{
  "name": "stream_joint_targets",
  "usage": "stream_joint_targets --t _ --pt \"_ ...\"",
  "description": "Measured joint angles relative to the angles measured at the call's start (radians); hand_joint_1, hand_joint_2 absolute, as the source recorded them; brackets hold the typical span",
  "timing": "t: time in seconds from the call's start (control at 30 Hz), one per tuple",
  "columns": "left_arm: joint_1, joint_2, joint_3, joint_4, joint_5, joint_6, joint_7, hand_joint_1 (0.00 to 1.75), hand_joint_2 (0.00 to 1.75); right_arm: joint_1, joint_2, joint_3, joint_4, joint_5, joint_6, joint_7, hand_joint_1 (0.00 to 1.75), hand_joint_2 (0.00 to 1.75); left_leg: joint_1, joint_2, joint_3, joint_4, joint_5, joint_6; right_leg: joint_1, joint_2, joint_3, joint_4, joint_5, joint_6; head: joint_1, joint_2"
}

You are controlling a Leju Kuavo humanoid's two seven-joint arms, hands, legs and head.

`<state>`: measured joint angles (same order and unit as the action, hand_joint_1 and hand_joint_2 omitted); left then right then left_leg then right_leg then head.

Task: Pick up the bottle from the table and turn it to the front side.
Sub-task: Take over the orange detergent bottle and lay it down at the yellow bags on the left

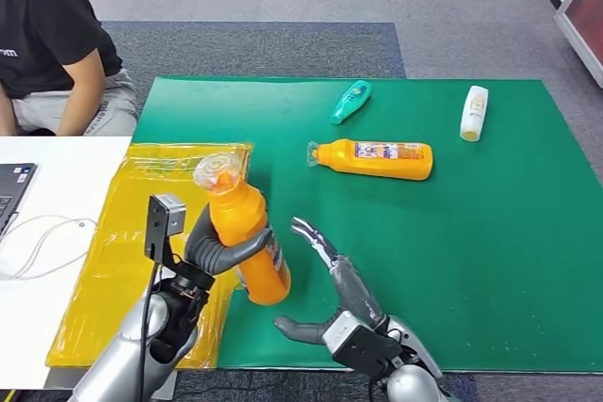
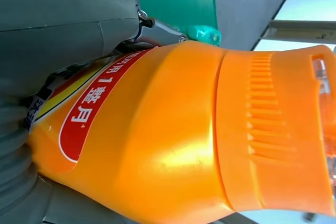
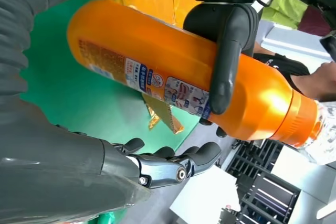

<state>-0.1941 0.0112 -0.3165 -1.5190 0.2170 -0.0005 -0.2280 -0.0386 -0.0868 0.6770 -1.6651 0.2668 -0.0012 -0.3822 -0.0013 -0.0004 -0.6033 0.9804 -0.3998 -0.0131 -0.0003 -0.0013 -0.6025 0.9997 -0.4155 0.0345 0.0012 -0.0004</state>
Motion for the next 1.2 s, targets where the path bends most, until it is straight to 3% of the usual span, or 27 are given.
stream_joint_targets --t 0.27,0.4,0.5,0.63,0.9,1.17,1.2 --pt "-0.043 0.100 -0.015 0.000 -0.230 -0.037 0.085 1.75 1.75 0.033 -0.001 -0.010 -0.004 -0.002 -0.002 0.000 0.00 1.75 0.000 0.000 0.000 0.000 0.000 -0.001 0.000 0.000 -0.001 0.000 0.000 0.000 0.000 0.000" --pt "-0.071 0.185 -0.032 0.000 -0.450 -0.107 0.181 1.75 1.75 0.073 -0.001 -0.038 -0.016 -0.003 0.006 0.003 0.00 1.75 0.000 0.001 0.000 0.000 0.000 -0.001 0.000 0.001 -0.001 0.000 0.000 -0.001 0.000 0.000" --pt "-0.089 0.247 -0.038 0.001 -0.615 -0.134 0.205 1.75 1.75 0.104 -0.001 -0.064 -0.025 -0.006 0.018 0.010 0.00 1.75 0.000 0.001 0.000 0.000 0.000 -0.001 0.000 0.002 -0.001 0.000 0.001 -0.001 0.000 0.000" --pt "-0.100 0.301 -0.047 0.002 -0.700 -0.145 0.219 1.75 1.75 0.125 -0.001 -0.085 -0.033 -0.011 0.026 0.022 0.00 1.75 0.001 0.002 0.000 0.000 0.000 -0.001 0.001 0.002 -0.002 0.000 0.001 -0.002 0.000 0.000" --pt "-0.121 0.330 -0.096 0.065 -0.980 -0.114 0.229 1.75 1.75 0.145 -0.001 -0.107 -0.044 -0.022 0.047 0.062 0.00 1.75 0.000 0.002 -0.001 0.000 0.000 -0.001 0.000 0.002 -0.002 0.000 0.001 -0.002 0.000 0.000" --pt "-0.136 0.311 -0.135 0.151 -1.051 -0.052 0.216 1.74 1.75 0.146 -0.001 -0.113 -0.044 -0.024 0.053 0.069 0.00 1.75 0.000 0.002 -0.001 0.000 0.000 -0.001 0.000 0.002 -0.002 0.000 0.001 -0.002 0.000 0.000" --pt "-0.136 0.304 -0.135 0.157 -1.051 -0.036 0.203 1.44 1.75 0.146 -0.001 -0.114 -0.045 -0.024 0.053 0.069 0.00 1.75 0.000 0.002 -0.001 0.000 0.001 -0.001 0.000 0.002 -0.002 0.000 0.001 -0.002 0.000 0.000"
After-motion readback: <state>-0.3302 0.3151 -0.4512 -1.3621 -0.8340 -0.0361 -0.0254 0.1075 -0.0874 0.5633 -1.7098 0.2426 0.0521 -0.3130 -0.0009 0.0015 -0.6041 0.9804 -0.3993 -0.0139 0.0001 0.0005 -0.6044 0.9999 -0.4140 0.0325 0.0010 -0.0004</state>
